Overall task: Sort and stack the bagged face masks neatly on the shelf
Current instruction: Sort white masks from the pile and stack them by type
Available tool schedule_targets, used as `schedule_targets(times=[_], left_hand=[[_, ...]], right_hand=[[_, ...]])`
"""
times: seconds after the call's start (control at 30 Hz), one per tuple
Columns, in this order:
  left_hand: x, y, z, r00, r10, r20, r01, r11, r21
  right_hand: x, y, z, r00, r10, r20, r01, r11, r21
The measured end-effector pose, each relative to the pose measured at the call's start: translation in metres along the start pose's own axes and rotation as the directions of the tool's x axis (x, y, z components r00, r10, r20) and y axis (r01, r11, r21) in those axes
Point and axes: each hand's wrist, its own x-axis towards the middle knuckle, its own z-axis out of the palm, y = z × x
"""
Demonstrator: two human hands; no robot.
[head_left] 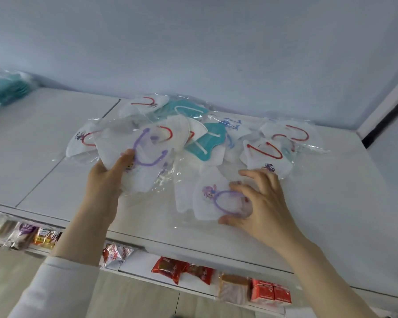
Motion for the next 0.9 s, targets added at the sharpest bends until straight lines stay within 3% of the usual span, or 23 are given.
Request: schedule_targets(times=[0.1, 0.3, 0.37, 0.47, 0.53, 0.6, 0.67, 0.83, 0.9], left_hand=[[-0.008, -0.001, -0.007, 1.000, 0.002, -0.019, -0.002, 1.000, 0.014], [-0.016, 0.000, -0.004, 0.998, -0.031, 0.055, 0.030, 0.999, 0.024], [-0.015, 0.003, -0.008, 0.998, -0.025, 0.065, 0.023, 1.000, 0.019], [-0.017, 0.006, -0.013, 0.995, -0.020, 0.099, 0.015, 0.999, 0.042], [-0.026, 0.007, -0.008, 0.982, -0.044, 0.182, 0.028, 0.995, 0.092], [-0.041, 0.008, 0.002, 0.945, -0.067, 0.319, 0.022, 0.990, 0.143], [-0.056, 0.012, 0.010, 0.892, -0.083, 0.445, 0.010, 0.986, 0.164], [-0.074, 0.019, 0.019, 0.784, -0.050, 0.619, -0.119, 0.966, 0.229], [-0.072, 0.016, 0.021, 0.770, -0.045, 0.636, -0.142, 0.960, 0.241]], right_hand=[[-0.009, -0.005, 0.003, 0.999, -0.030, 0.027, 0.029, 0.999, 0.012], [-0.010, -0.006, -0.003, 0.994, -0.025, -0.104, 0.038, 0.992, 0.117], [-0.013, -0.011, -0.013, 0.981, 0.119, -0.156, -0.063, 0.943, 0.328], [-0.018, -0.018, -0.028, 0.926, 0.338, -0.168, -0.149, 0.738, 0.658], [-0.017, -0.026, -0.035, 0.948, 0.222, -0.227, -0.028, 0.771, 0.636], [-0.013, -0.030, -0.036, 0.970, -0.031, -0.242, 0.145, 0.869, 0.473], [-0.009, -0.032, -0.033, 0.957, -0.222, -0.185, 0.273, 0.903, 0.331], [-0.008, -0.036, -0.028, 0.925, -0.375, -0.062, 0.380, 0.903, 0.198], [-0.010, -0.037, -0.032, 0.938, -0.338, -0.072, 0.346, 0.908, 0.235]])
